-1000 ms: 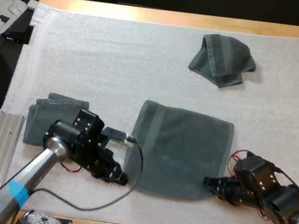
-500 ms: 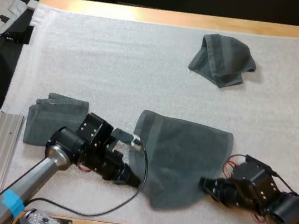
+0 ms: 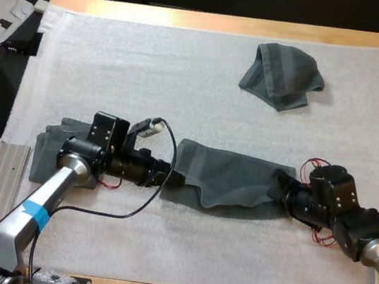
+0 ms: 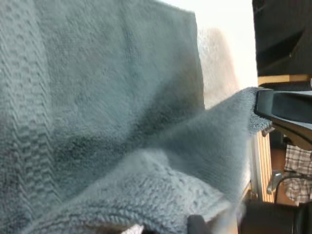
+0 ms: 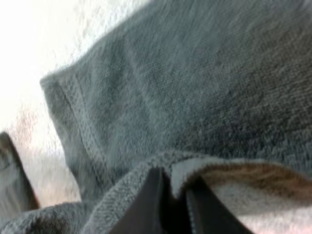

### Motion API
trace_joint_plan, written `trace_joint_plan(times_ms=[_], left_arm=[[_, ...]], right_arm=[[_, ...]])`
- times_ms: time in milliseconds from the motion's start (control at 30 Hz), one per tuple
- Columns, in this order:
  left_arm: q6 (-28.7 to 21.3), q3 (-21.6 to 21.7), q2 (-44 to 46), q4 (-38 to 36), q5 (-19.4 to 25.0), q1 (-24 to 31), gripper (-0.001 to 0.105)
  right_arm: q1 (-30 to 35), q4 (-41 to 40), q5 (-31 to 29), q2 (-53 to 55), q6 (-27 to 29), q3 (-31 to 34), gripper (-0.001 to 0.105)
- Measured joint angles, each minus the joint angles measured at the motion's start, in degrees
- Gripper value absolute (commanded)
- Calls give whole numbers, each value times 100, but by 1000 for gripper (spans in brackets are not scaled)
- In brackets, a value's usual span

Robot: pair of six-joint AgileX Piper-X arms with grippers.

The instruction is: Pick towel from pile, fold and stack

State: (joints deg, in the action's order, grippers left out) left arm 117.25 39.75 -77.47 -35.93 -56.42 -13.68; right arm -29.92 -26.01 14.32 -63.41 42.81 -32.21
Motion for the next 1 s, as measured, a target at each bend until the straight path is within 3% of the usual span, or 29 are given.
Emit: trace_joint_plan(times_ms=[500, 1000], left_arm=[[776, 45, -666, 1364, -56, 396, 0], [848, 45, -816, 1888, 199, 433, 1]], right_arm=[[1001, 666, -96, -418, -379, 0, 0], [1091, 939, -347, -592, -426, 0, 0]])
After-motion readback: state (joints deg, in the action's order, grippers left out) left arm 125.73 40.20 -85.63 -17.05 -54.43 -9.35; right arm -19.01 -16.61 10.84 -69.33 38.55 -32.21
